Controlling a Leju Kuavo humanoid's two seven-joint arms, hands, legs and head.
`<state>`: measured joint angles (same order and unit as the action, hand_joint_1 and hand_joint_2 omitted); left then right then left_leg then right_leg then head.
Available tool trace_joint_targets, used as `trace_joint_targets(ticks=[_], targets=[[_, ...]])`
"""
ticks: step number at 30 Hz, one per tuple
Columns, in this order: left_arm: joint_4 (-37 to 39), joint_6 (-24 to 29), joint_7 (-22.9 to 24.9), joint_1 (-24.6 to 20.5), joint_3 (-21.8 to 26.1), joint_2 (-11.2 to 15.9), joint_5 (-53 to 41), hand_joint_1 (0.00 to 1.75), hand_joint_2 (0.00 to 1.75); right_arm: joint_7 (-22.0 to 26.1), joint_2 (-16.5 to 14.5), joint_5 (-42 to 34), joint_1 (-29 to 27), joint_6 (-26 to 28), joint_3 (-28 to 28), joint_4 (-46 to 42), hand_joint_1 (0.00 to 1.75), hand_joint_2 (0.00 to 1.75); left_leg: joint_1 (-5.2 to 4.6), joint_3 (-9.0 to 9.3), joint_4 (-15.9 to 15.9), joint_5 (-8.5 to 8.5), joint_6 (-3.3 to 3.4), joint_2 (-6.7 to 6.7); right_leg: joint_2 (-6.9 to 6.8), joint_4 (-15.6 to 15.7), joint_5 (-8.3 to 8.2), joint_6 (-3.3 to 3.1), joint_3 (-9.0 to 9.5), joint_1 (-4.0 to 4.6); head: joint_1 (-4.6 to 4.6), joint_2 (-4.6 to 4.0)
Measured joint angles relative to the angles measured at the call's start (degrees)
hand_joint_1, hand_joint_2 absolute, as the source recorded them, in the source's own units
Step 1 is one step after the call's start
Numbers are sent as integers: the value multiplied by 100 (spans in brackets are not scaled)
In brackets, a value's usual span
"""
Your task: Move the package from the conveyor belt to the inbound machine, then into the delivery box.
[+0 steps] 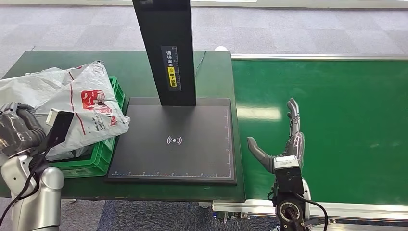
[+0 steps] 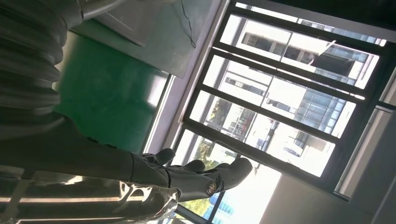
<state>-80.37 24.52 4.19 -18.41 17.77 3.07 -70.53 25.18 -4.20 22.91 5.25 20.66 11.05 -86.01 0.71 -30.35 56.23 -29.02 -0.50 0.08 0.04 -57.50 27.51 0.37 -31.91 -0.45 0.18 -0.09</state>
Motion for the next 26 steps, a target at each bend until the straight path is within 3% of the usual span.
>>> trace_joint_targets(ticks=[18, 19, 21, 23, 25, 26], targets=[[3310, -1252, 531, -1226, 133, 585, -74, 175, 175, -190, -62, 189, 9, -271, -36, -50, 0, 175, 0, 9, -1, 2, 0, -1, -1, -1, -2, -3, 10, 0, 0, 0], [3424, -1259, 555, -1272, 133, 598, -74, 166, 175, -199, -63, 197, 9, -279, -35, -50, 0, 175, -1, 12, -1, 2, 0, -2, -1, -1, -2, -3, 13, 0, 0, 0], [3623, -1305, 589, -1348, 133, 618, -75, 103, 175, -221, -63, 227, 8, -300, -33, -50, 0, 175, -1, 18, -2, 2, -1, -2, -1, -1, -2, -3, 19, -1, -1, 0], [3781, -1358, 602, -1407, 133, 630, -78, 28, 175, -240, -63, 256, 9, -316, -31, -50, 0, 175, 0, 26, -4, 2, -1, -2, -2, -1, -1, -4, 28, -1, -1, 0], [3883, -1357, 602, -1444, 133, 633, -82, 4, 175, -250, -63, 266, 11, -323, -30, -49, 0, 175, 0, 35, -5, 4, -4, -3, -2, -2, 0, -5, 38, 0, -1, 1], [3903, -1351, 602, -1451, 133, 633, -82, 0, 175, -253, -63, 267, 12, -324, -30, -48, 0, 175, 0, 37, -6, 4, -5, -3, -3, -2, 0, -6, 40, 0, -1, 1]])
